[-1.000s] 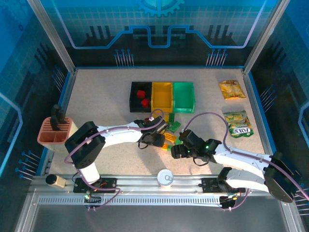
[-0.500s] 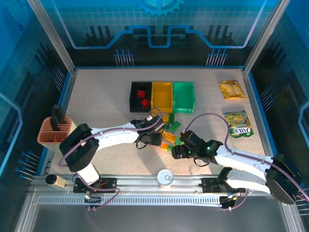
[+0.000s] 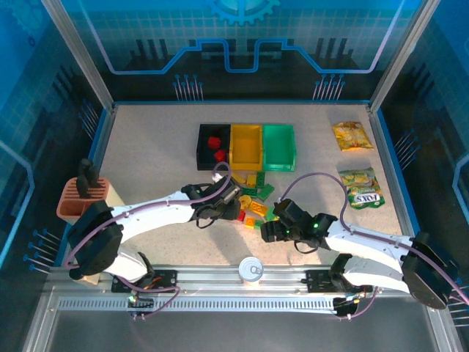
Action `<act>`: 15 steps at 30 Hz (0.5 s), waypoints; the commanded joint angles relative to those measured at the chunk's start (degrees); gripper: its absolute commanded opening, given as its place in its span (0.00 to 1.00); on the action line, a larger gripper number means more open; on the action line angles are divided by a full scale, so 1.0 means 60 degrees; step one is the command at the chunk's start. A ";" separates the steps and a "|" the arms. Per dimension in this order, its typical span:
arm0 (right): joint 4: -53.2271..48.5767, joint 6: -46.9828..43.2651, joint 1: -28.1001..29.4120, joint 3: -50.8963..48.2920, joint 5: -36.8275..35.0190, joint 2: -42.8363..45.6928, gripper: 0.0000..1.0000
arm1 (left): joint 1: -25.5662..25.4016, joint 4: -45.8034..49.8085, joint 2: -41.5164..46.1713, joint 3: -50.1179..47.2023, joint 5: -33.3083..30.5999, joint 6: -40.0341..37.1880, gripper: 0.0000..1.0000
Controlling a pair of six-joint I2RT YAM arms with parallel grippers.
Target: Sort the legos into containers by color
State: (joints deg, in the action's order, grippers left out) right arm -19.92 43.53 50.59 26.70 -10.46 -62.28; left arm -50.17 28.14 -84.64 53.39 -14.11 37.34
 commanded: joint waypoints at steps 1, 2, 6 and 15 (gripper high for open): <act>0.0099 0.0128 0.0106 0.0283 -0.0074 -0.0074 0.84 | -0.0048 0.0235 -0.0104 0.0060 0.0158 -0.0178 0.63; 0.0109 0.0124 0.0123 0.0267 -0.0065 -0.0092 0.85 | -0.0046 0.0218 -0.0273 0.0133 0.0251 -0.0215 0.65; -0.0006 0.0099 0.0122 0.0318 -0.0081 -0.0080 0.86 | -0.0061 0.0144 -0.0935 0.0419 0.0448 -0.0303 0.71; -0.0246 0.0020 0.0113 0.0326 -0.0288 0.0154 0.87 | -0.0060 0.0238 -0.2166 0.1241 0.0483 -0.0564 0.74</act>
State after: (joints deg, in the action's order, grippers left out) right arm -20.08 43.51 50.59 27.09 -10.52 -62.28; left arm -50.17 28.16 -96.14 58.33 -12.16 35.53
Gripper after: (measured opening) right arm 0.868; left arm 0.740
